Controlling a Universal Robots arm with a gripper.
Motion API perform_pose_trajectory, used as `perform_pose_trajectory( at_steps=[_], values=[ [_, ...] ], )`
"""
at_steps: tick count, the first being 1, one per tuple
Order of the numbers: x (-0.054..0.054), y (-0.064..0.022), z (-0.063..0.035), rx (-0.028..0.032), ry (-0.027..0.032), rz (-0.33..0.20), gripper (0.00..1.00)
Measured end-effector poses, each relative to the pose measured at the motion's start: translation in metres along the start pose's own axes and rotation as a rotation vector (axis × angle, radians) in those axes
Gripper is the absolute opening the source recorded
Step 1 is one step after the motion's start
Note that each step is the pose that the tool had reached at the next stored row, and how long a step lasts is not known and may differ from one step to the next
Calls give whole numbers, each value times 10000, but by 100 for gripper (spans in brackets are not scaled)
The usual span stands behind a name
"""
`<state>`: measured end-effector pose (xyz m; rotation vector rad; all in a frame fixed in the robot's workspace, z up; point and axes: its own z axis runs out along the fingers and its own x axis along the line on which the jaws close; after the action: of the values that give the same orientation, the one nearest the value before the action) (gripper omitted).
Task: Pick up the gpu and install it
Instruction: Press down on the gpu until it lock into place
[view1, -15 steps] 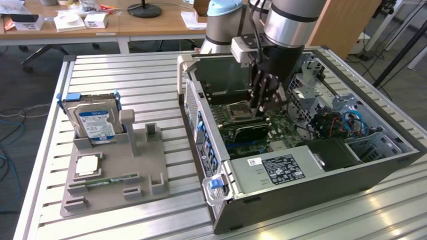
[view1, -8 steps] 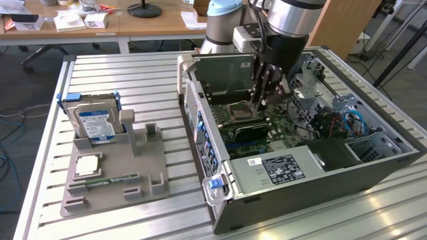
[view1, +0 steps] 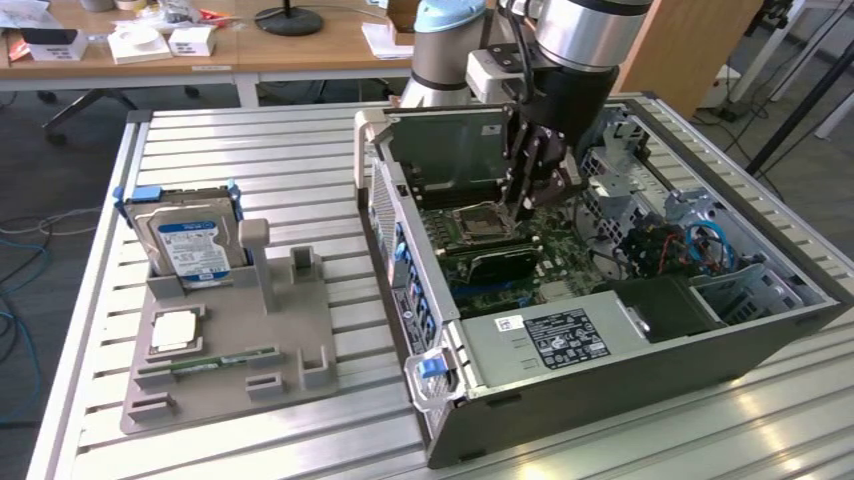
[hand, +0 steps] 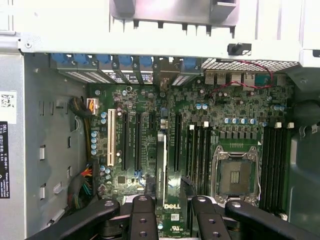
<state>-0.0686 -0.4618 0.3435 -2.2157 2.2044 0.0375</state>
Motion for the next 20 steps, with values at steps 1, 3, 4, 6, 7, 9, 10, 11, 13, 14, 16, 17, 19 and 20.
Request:
perform_pose_trajectory(
  at_steps=[1, 3, 4, 6, 7, 9, 10, 11, 13, 14, 16, 17, 19, 20],
  values=[
    [0, 0, 0, 0, -1, 0, 34],
    [0, 0, 0, 0, 0, 0, 34],
    [0, 0, 0, 0, 0, 0, 34],
    [0, 0, 0, 0, -1, 0, 34],
    [0, 0, 0, 0, 0, 0, 34],
    [0, 0, 0, 0, 0, 0, 34],
    [0, 0, 0, 0, 0, 0, 34],
    [0, 0, 0, 0, -1, 0, 34],
    [0, 0, 0, 0, 0, 0, 32],
    [0, 0, 0, 0, 0, 0, 26],
    [0, 0, 0, 0, 0, 0, 20],
    [0, 0, 0, 0, 0, 0, 14],
    [0, 0, 0, 0, -1, 0, 10],
    [0, 0, 0, 0, -1, 0, 10]
  ],
)
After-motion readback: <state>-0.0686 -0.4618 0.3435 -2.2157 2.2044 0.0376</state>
